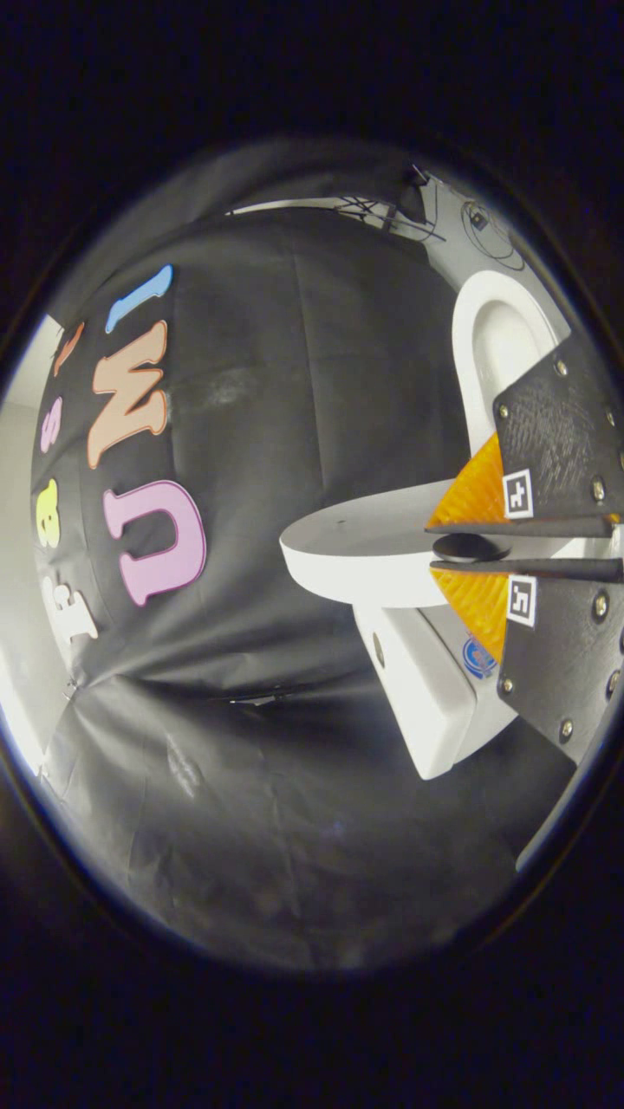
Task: Open the toilet lid.
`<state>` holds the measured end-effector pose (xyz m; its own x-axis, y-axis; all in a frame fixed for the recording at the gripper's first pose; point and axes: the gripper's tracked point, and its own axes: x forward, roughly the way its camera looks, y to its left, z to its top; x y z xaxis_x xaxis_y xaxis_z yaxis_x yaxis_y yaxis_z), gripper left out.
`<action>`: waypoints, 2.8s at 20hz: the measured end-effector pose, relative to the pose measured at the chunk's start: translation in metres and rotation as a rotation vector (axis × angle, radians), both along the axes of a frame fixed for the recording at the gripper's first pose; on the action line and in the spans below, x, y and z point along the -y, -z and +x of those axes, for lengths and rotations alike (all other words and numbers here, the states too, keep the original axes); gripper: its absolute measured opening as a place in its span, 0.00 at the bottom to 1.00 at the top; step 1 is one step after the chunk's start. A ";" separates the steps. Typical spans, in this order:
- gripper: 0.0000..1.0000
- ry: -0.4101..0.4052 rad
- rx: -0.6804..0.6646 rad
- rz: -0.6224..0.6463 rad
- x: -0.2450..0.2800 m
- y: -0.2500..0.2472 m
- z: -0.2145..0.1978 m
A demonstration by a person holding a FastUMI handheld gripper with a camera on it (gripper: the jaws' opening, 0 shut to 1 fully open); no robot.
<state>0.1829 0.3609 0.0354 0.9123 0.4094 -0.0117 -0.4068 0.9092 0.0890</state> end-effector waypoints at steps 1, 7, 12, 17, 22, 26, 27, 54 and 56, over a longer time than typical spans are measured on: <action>0.10 -0.003 -0.001 -0.005 -0.002 -0.001 -0.001; 0.10 -0.013 -0.020 -0.073 -0.016 0.001 -0.002; 0.10 -0.024 -0.031 -0.087 -0.024 0.003 -0.006; 0.10 -0.053 -0.027 -0.133 -0.037 0.003 -0.004; 0.10 -0.075 -0.023 -0.152 -0.045 0.007 -0.005; 0.10 -0.116 -0.025 -0.214 -0.063 0.015 -0.005; 0.14 -0.110 -0.007 -0.213 -0.064 0.013 -0.009; 1.00 -0.131 0.147 -0.037 -0.037 -0.043 -0.026; 1.00 -0.132 0.143 -0.034 -0.037 -0.042 -0.027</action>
<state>0.1564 0.3979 0.0770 0.8441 0.5271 0.0986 -0.5290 0.8486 -0.0077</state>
